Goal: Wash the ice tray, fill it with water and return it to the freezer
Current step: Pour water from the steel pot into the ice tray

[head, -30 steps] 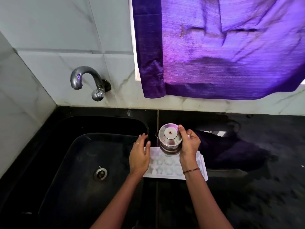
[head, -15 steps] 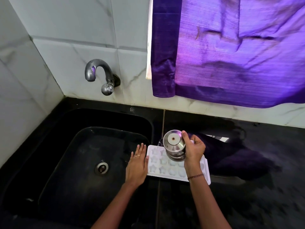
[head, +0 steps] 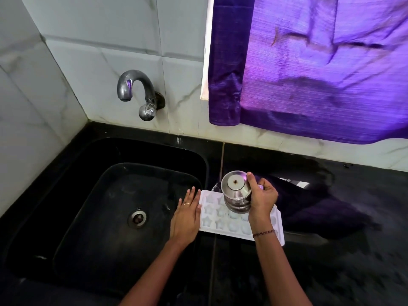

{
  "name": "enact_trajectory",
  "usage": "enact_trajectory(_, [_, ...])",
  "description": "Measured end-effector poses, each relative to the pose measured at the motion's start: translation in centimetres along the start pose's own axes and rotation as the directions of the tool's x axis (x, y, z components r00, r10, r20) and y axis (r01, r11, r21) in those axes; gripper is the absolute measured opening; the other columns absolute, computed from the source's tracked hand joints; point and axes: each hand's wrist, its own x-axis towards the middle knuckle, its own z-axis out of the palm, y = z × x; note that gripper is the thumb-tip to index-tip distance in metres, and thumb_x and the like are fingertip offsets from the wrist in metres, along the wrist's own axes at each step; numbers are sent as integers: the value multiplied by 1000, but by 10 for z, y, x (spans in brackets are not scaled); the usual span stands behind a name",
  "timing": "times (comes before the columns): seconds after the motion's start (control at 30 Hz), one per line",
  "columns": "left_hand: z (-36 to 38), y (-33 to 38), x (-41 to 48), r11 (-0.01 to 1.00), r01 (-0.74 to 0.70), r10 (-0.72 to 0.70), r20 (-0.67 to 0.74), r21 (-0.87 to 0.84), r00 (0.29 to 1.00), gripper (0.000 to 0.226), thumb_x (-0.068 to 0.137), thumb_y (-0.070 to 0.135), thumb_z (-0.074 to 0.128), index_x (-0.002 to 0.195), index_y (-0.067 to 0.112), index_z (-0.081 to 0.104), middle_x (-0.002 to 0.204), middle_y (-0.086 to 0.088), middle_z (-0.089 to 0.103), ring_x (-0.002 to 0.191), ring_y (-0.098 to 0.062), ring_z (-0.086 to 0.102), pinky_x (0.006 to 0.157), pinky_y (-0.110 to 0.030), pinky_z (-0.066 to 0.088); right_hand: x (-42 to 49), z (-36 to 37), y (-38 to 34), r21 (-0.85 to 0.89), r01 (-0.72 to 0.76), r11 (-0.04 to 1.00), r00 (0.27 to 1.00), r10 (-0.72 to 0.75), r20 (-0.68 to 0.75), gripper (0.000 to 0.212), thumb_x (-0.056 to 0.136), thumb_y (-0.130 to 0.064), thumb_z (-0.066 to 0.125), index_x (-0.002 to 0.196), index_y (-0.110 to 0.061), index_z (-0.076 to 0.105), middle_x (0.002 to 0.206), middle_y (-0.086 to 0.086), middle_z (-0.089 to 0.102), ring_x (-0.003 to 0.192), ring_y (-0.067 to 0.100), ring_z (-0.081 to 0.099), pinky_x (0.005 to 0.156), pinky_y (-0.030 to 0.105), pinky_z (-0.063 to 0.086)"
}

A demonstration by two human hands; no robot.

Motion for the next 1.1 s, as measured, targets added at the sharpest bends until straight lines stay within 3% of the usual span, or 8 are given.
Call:
enact_trajectory(0.17, [-1, -1, 0, 1000, -6, 6, 2, 13, 1000, 66, 89, 49, -5, 149, 30, 12, 159, 6, 8, 142, -1, -3, 118, -25, -1, -1, -2, -4, 90, -54, 995, 998, 55, -13, 52, 78, -16, 74, 52, -18, 29, 53, -1, 32, 52, 8, 30, 52, 19, 33])
enact_trajectory(0.33, [-3, 1, 0, 1000, -12, 12, 0, 14, 1000, 65, 89, 50, -4, 148, 35, 18, 158, 6, 8, 141, 0, -5, 116, -24, -2, 1, -8, -5, 141, -80, 987, 996, 84, -18, 52, 77, -17, 76, 48, -20, 32, 48, -6, 39, 54, 10, 38, 57, 25, 38])
enact_trajectory(0.47, [-4, 1, 0, 999, -6, 6, 2, 34, 1000, 65, 88, 50, -5, 148, 36, 17, 159, 7, 8, 140, 1, -7, 116, -24, -2, 4, -14, -9, 147, -62, 987, 997, 67, -26, 51, 77, -15, 75, 49, -19, 33, 41, -12, 38, 52, 10, 36, 54, 23, 37])
enact_trajectory(0.77, [-5, 2, -1, 998, -7, 6, 19, 56, 1000, 70, 86, 50, -9, 149, 31, 13, 158, 7, 8, 141, 0, -7, 117, -24, -1, 11, -32, -10, 48, 23, 999, 999, -21, -50, 49, 76, -15, 76, 51, -16, 34, 53, 3, 34, 54, 12, 31, 55, 27, 34])
enact_trajectory(1.1, [-5, 3, 0, 997, -19, 17, 24, 79, 1000, 70, 86, 49, -10, 150, 29, 13, 158, 7, 8, 142, -2, -6, 118, -25, -2, 12, -33, -9, -17, 65, 998, 997, -65, -49, 48, 77, -13, 75, 51, -14, 35, 52, 3, 35, 52, 12, 31, 53, 26, 35])
